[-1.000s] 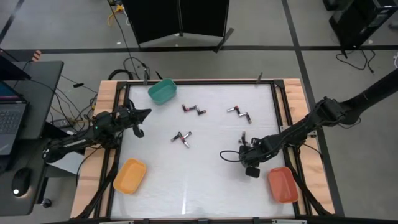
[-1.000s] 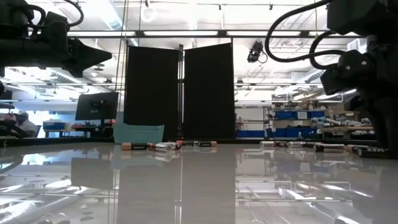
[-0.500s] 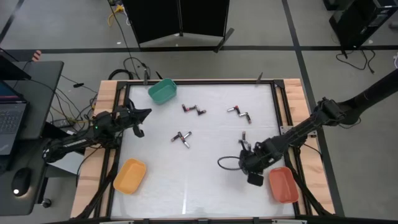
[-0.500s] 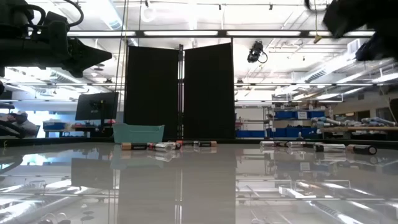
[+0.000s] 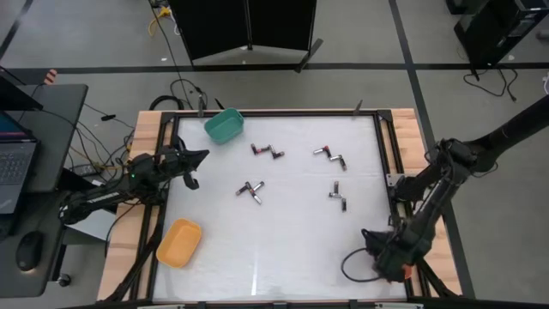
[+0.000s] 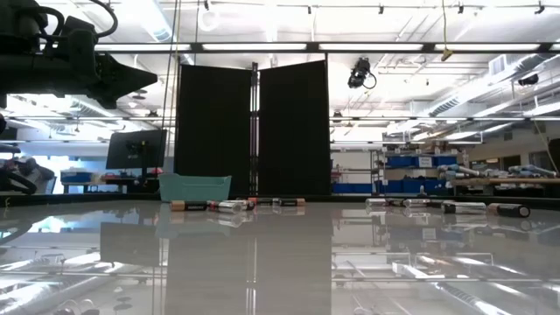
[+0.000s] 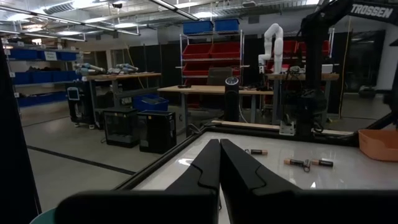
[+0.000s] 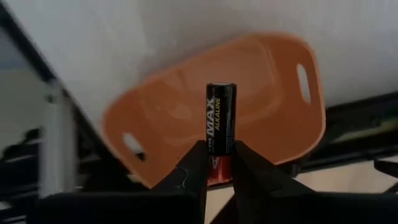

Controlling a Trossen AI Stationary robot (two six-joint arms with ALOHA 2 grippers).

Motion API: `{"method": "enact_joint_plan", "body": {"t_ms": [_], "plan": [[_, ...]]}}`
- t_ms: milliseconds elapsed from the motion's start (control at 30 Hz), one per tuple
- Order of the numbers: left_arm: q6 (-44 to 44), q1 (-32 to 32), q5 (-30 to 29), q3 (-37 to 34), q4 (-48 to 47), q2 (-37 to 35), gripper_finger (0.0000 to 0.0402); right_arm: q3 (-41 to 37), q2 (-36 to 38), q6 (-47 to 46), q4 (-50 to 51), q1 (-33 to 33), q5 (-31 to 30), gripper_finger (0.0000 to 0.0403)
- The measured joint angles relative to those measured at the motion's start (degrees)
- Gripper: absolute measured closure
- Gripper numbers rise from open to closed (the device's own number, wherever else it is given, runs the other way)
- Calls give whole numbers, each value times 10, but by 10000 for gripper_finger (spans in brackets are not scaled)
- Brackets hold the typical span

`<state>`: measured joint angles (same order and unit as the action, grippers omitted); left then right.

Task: Sort batteries
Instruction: Put the red battery into the orange bin

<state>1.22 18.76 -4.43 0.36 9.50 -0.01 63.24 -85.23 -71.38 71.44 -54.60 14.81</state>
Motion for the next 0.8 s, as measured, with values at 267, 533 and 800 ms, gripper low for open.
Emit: {"method": "enact_joint_plan", "body": {"t_ms": [267, 533, 800], "plan": [[0, 0, 0, 0, 0, 0, 387, -113, 0, 50, -92, -12, -18, 341], [0, 0, 0, 0, 0, 0, 387, -187, 0, 41, -203, -8, -39, 341], [0, 0, 0, 0, 0, 0, 387, -191, 0, -46, -228, -7, -71, 340]]}}
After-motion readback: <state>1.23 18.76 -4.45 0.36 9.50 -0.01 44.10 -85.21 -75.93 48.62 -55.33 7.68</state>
